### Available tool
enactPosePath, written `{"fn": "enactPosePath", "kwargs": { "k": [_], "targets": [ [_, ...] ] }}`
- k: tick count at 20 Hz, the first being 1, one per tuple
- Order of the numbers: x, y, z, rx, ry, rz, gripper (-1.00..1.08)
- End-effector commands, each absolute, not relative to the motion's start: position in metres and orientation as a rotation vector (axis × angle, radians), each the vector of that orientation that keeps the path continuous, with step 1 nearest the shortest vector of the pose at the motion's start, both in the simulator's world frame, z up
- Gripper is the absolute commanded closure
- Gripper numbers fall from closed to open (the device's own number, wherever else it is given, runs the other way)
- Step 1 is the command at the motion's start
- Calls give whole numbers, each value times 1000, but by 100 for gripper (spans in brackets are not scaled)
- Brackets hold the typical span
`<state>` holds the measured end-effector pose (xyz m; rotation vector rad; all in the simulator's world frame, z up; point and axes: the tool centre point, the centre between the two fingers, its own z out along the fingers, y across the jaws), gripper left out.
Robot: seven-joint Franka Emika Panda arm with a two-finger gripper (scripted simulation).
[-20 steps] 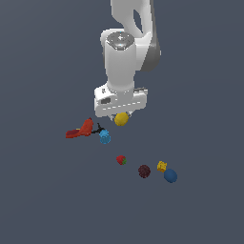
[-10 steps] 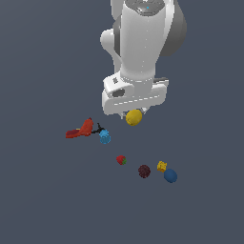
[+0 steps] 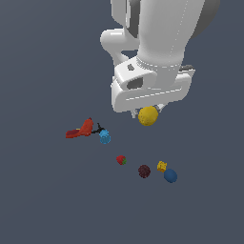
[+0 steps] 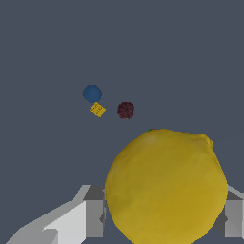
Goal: Pick up a designated object from a clutter of objects.
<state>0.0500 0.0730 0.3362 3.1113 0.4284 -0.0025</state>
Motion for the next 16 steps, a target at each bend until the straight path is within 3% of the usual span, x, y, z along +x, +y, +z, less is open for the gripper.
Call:
{"fn": "enactPosePath", "kwargs": {
  "k": [1, 16],
  "targets": [
    [60, 81, 349, 3112, 428, -1, 108],
    [107, 117, 408, 3112, 428, -1, 108]
  ]
}}
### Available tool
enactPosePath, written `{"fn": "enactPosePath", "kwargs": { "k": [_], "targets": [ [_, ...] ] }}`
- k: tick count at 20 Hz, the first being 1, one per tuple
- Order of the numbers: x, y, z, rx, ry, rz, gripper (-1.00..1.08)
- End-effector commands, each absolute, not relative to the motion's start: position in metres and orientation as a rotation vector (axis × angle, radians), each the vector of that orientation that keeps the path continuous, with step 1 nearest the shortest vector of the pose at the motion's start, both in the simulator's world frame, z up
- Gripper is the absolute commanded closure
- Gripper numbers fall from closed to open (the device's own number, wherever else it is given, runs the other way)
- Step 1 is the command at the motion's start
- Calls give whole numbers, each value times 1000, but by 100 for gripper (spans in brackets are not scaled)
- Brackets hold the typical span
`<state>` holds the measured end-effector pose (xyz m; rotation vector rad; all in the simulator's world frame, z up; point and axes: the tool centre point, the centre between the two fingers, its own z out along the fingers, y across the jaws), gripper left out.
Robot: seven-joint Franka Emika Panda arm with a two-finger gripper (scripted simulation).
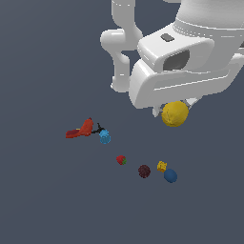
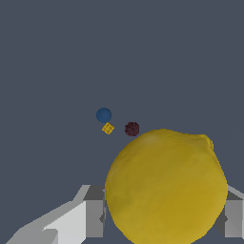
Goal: Pick up a designated object from a clutter of objects.
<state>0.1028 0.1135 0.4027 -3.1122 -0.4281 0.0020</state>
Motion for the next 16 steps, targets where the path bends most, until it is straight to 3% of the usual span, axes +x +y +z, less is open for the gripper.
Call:
{"fn": "enactPosePath", "kwargs": {
  "k": [1, 16],
  "targets": [
    [109, 118, 411, -3112, -428, 1, 108],
    [127, 130, 432, -3112, -428, 0, 108]
  ]
}}
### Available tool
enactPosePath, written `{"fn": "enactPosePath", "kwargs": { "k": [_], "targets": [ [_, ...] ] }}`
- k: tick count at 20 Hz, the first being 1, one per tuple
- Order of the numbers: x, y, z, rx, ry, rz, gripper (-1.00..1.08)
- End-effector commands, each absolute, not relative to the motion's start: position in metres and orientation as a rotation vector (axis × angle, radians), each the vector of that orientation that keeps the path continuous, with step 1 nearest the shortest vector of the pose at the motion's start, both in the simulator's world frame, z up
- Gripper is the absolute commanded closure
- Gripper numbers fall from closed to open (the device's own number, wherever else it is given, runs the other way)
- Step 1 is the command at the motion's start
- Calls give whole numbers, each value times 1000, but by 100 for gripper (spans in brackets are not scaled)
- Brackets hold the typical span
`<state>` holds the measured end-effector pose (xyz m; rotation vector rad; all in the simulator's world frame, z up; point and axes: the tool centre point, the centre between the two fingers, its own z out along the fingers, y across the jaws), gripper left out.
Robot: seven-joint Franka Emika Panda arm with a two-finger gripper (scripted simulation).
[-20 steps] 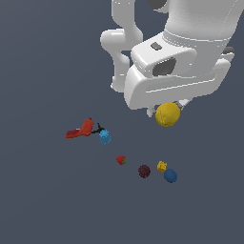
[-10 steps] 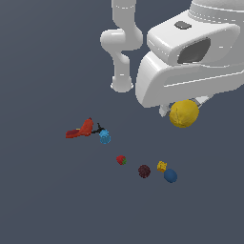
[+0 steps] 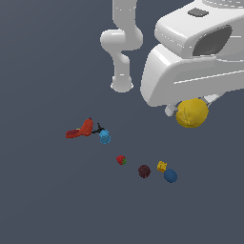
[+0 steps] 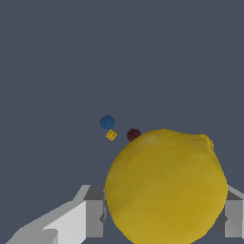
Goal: Pick up a designated object from a clutter of objects.
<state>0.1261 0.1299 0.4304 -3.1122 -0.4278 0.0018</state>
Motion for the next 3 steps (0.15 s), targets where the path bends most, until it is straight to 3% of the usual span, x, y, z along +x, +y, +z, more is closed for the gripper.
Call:
{"fn": "enactPosePath", "kwargs": {
  "k": [1, 3],
  "targets": [
    [127, 130, 432, -3112, -428, 0, 108],
    [127, 130, 432, -3112, -428, 0, 108]
  ]
}}
